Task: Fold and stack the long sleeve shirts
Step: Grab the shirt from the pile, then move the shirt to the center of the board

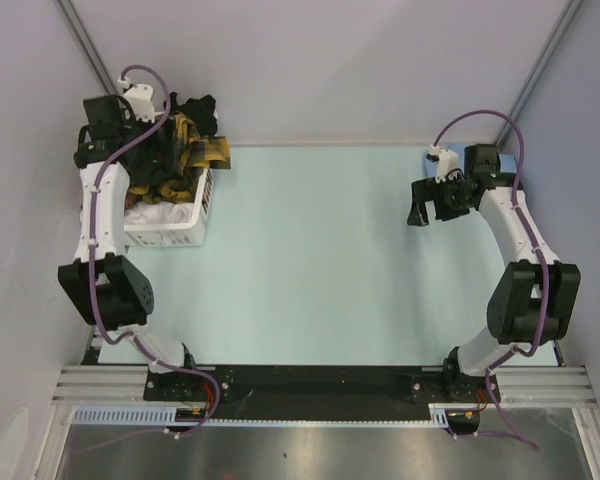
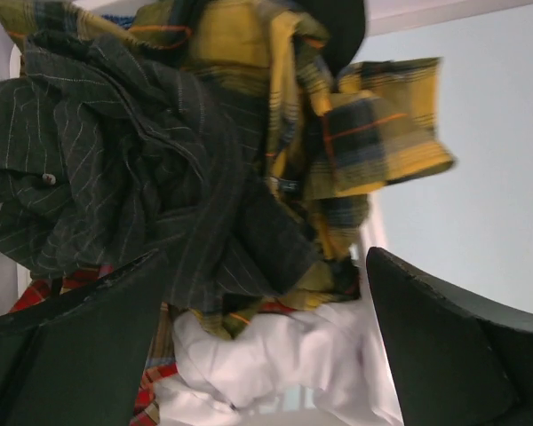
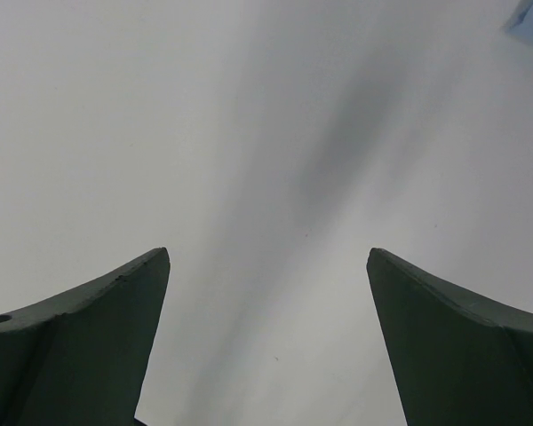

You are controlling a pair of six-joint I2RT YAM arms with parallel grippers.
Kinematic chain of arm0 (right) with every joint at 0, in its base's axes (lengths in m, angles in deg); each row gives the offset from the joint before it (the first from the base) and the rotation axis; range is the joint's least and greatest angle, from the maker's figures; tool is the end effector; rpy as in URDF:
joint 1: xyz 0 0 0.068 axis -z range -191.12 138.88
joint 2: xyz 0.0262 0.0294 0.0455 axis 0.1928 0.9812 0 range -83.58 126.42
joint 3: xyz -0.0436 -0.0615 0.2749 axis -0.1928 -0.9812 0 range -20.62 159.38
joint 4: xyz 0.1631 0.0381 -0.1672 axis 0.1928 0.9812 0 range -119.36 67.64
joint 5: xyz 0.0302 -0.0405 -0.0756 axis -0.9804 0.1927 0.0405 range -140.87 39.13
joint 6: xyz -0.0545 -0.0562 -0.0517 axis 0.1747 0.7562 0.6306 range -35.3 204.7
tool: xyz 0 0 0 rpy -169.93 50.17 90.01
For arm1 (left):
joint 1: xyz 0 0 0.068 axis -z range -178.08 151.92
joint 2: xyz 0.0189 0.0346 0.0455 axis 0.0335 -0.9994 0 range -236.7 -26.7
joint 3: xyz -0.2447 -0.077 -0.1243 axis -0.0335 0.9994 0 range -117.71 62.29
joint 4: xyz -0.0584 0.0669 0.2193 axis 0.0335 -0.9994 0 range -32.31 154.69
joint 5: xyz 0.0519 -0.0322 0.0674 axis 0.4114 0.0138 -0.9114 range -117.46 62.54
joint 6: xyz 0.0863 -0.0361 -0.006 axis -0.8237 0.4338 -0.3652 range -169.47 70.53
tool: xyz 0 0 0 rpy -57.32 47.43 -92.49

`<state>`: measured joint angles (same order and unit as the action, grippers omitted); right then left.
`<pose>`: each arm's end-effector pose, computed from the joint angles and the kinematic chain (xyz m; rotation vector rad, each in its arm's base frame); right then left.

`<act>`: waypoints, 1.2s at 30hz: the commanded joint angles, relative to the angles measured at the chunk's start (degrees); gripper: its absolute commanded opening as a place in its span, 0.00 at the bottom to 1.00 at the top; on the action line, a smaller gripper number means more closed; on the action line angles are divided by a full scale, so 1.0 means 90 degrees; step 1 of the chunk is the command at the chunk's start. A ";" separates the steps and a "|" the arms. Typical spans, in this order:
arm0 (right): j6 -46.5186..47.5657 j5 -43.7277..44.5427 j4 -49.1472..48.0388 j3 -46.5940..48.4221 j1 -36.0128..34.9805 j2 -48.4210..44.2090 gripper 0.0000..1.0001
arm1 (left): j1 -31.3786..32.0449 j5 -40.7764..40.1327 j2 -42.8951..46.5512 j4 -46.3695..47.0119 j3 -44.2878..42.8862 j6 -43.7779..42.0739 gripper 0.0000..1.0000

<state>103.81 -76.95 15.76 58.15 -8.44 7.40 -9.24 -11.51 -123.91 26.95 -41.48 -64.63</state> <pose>0.3332 0.0217 0.2762 -0.5189 2.4201 0.4249 0.3946 0.0543 0.3921 0.2373 2.0783 -0.0170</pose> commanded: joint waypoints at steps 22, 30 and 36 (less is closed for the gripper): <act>-0.0200 -0.0588 0.0172 0.0584 0.0210 0.0214 1.00 | 0.0525 0.0510 -0.0206 0.0062 -0.2201 -0.0610 0.00; -0.0512 -0.0822 0.0084 0.0692 0.0532 0.0213 1.00 | 0.3150 0.1498 0.0284 0.0081 -0.2767 0.0344 0.00; -0.0377 -0.1202 0.0288 0.0712 0.0951 0.0174 1.00 | 0.3652 0.2945 0.0400 0.0404 -0.1491 0.1117 0.72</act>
<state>99.94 -84.27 17.09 62.01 -2.12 11.23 24.62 6.08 -120.76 29.55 -62.96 -60.65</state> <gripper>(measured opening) 0.994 0.314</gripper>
